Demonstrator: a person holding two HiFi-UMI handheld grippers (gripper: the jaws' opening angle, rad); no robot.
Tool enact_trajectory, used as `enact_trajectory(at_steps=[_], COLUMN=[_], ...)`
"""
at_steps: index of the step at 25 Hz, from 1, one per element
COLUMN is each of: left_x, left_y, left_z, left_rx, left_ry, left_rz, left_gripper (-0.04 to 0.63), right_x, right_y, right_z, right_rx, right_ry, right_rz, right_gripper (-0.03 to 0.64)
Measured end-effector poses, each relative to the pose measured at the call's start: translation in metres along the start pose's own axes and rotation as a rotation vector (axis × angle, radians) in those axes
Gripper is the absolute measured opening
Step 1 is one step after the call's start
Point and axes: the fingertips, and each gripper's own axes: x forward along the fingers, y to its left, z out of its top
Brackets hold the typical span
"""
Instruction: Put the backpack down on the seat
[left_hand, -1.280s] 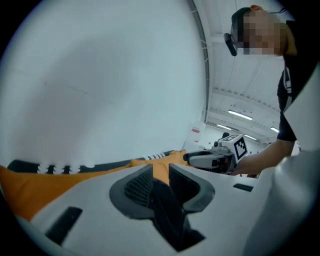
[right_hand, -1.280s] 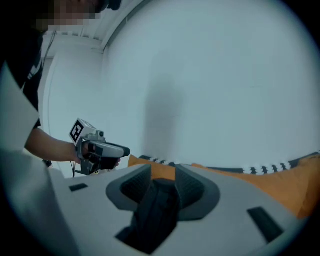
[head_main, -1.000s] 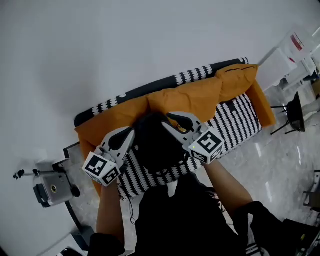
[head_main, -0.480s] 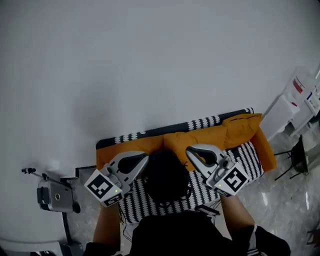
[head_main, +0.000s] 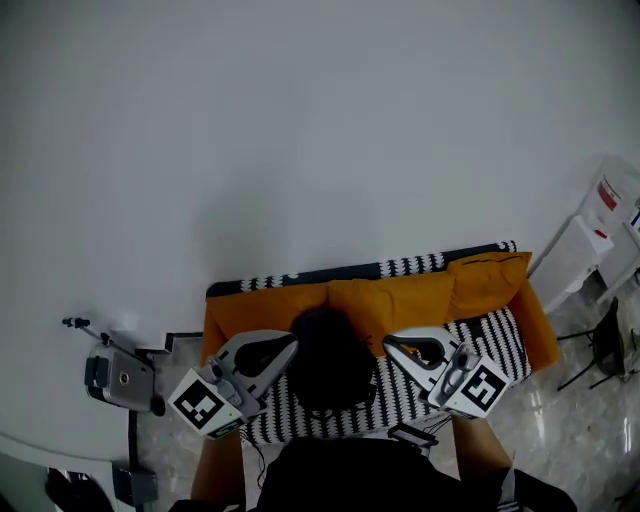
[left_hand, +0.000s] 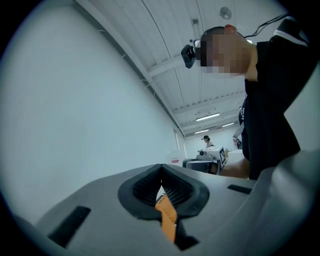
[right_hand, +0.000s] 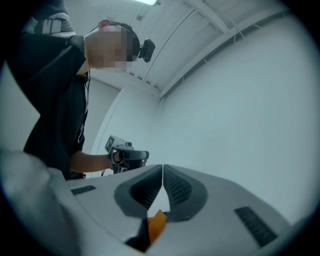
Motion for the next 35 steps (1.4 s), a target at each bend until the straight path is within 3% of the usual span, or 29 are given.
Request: enact_trajectory(at_steps=[3, 8, 14, 24, 29, 35], left_x=[-0.005, -0.025, -0.054, -0.096, -0.145, -0.206], left_y=[-0.024, -0.060, -0.105, -0.162, -0.202, -0.244], left_z=[-0.002, 0.001, -0.027, -0.020, -0.014, -0.024], left_rx=[0.033, 0.013, -0.040, -0.110, -0.152, -0.260], left_ry=[0.050, 0.032, 0.158, 0.116, 0.107, 0.077], left_rz=[0.065, 0.107, 0.141, 0.033, -0.041, -0.094], left_gripper=[0.021, 0.023, 0.023, 0.023, 0.023, 0.023], right_x=[-0.015, -0.027, -0.034, -0.041, -0.037, -0.029], right_y=[0.022, 0.052, 0.093, 0.175, 0.220, 0.292], right_z=[0.014, 0.026, 0.015, 0.039, 0.044, 0.037], right_rx=[0.013, 0.083, 0.156, 0.152, 0.260, 0.311], right_ry=[-0.056, -0.146, -0.163, -0.128, -0.143, -0.095], right_rz=[0.049, 0.123, 0.156, 0.114, 0.002, -0.023], right_gripper=[0.029, 0.029, 0.029, 0.029, 0.029, 0.028])
